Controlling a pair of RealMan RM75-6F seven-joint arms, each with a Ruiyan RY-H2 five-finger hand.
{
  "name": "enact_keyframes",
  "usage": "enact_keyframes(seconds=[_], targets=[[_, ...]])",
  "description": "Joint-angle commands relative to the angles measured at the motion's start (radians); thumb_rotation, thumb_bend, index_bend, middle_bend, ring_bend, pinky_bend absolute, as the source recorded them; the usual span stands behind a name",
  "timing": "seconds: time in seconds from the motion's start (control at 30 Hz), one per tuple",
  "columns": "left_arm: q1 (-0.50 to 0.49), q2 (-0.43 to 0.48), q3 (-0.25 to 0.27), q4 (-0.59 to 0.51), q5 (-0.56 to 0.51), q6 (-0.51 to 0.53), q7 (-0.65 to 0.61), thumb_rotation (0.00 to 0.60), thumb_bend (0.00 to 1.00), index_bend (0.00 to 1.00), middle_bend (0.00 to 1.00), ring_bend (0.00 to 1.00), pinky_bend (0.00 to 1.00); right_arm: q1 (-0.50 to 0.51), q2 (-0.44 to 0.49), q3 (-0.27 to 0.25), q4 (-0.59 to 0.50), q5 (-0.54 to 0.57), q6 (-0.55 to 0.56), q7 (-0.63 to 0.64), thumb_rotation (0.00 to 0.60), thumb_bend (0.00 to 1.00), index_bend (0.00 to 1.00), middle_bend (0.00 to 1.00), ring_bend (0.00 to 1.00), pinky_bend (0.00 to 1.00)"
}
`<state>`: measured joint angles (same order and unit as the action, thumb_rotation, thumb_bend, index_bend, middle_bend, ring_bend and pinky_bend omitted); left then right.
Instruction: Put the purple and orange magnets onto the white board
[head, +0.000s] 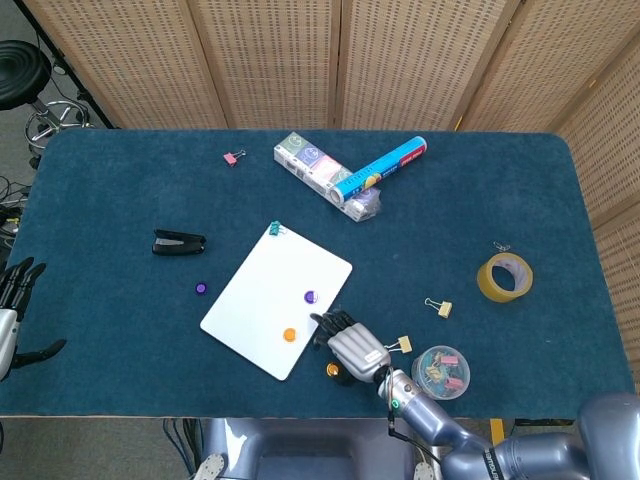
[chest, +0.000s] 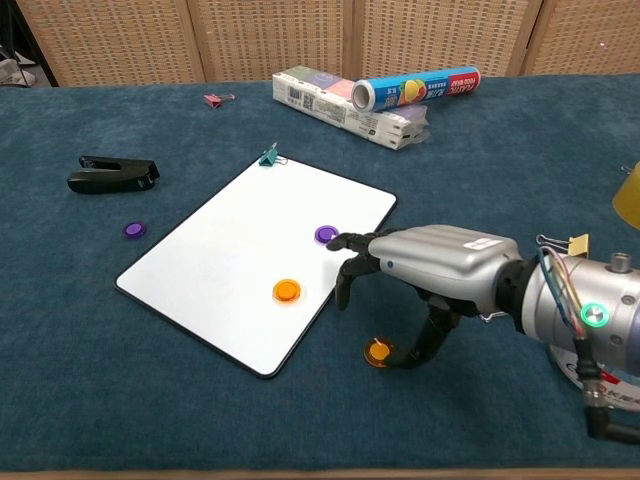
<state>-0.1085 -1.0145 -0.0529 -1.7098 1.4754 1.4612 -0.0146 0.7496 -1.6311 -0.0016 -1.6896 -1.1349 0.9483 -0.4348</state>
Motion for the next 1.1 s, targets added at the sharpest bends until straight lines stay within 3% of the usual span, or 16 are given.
enact_keyframes(seconds=[0.03, 0.83, 1.1], targets=[[0.000, 0.000, 0.000, 0.000, 0.000, 0.000, -0.001, 0.600, 0.02, 0.00, 0.00, 0.00, 0.00, -0.003, -0.005, -0.003, 0.008, -0.005, -0.004, 0.000, 0.600, 0.26, 0.33, 0.00, 0.00, 0.00], [0.001, 0.002, 0.001, -0.001, 0.003, 0.000, -0.010, 0.600, 0.01, 0.00, 0.00, 0.00, 0.00, -0.033, -0.041, 0.006, 0.064, -0.013, -0.035, 0.037, 0.600, 0.27, 0.41, 0.00, 0.00, 0.00], [0.000, 0.003, 0.001, -0.001, 0.002, -0.001, -0.011, 0.600, 0.01, 0.00, 0.00, 0.00, 0.00, -0.034, -0.048, 0.014, 0.073, -0.006, -0.044, 0.034, 0.600, 0.35, 0.47, 0.00, 0.00, 0.00]])
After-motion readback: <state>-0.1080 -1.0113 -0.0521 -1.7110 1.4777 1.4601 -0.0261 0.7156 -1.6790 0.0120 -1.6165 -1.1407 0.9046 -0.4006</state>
